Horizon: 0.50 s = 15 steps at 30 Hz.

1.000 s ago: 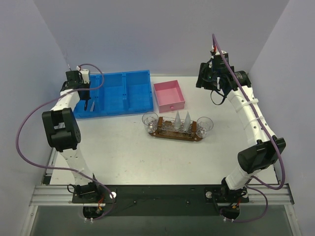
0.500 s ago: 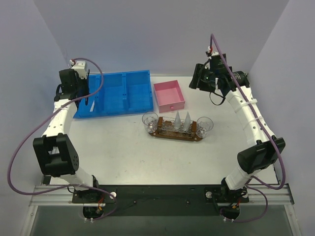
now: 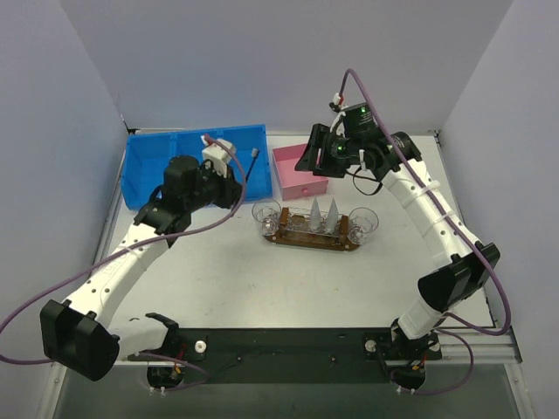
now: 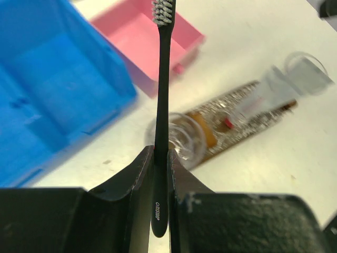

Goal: Prepare toiletry sets of a toothbrush and toothpaste on the tray

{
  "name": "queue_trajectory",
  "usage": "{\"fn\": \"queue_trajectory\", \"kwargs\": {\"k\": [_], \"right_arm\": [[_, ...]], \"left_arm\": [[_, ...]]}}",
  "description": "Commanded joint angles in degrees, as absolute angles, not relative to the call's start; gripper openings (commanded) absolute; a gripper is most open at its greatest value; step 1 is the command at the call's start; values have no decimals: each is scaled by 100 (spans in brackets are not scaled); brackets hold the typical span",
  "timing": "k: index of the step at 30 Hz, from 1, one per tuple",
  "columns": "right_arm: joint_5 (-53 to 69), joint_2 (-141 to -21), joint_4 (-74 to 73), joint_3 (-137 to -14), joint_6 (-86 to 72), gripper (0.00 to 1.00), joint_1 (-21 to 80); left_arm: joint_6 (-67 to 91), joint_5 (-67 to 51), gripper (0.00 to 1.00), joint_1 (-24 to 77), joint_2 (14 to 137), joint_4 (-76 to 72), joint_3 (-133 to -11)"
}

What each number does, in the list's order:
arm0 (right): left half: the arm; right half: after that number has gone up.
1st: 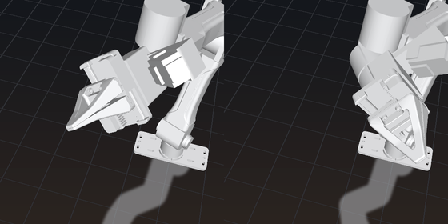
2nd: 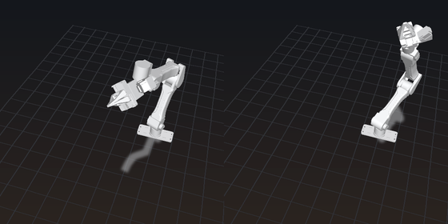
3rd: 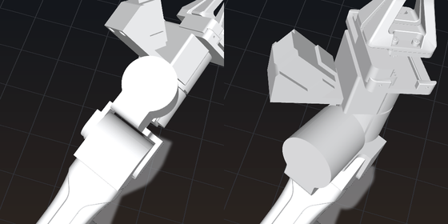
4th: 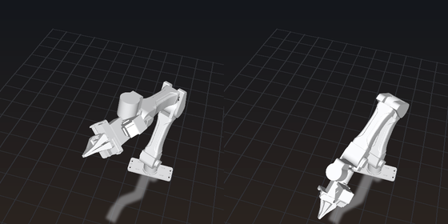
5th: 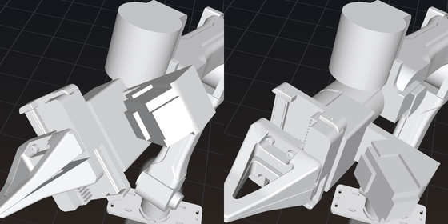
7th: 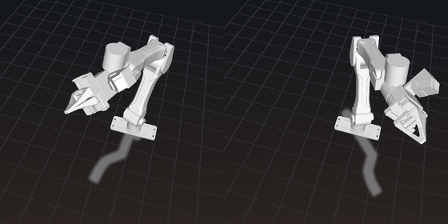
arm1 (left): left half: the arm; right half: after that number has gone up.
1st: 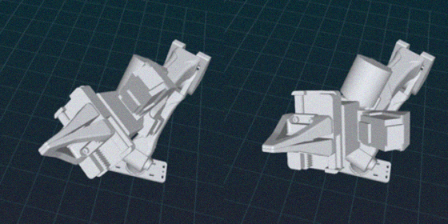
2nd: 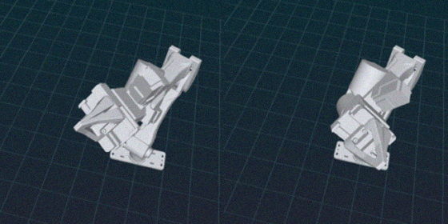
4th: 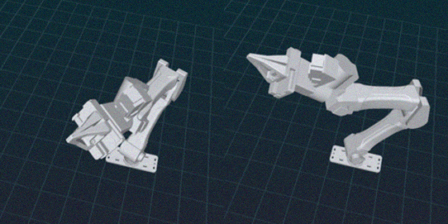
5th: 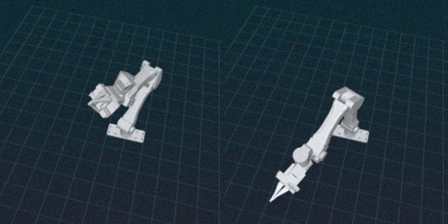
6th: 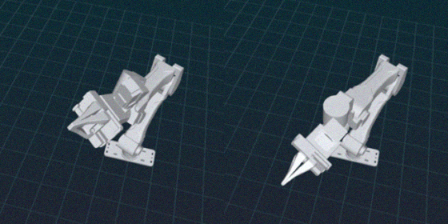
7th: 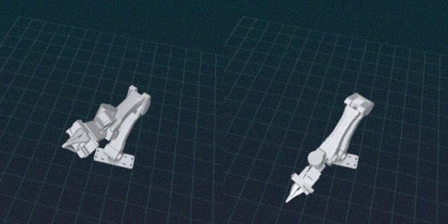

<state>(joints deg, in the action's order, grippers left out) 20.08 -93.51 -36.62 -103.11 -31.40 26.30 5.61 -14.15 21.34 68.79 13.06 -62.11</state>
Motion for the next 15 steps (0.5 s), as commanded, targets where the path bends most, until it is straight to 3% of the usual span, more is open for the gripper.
{"fn": "queue_trajectory", "kwargs": {"k": [1, 15], "right_arm": [[2381, -8991, -3577, -10433, -3594, 50, 2839], [2285, -8859, -3445, -9897, -3990, 51, 3322]], "left_arm": [[826, -1582, 0, 2828, 6619, 1213, -5889], [554, -2065, 0, 3427, 6363, 1564, -5678]]}}
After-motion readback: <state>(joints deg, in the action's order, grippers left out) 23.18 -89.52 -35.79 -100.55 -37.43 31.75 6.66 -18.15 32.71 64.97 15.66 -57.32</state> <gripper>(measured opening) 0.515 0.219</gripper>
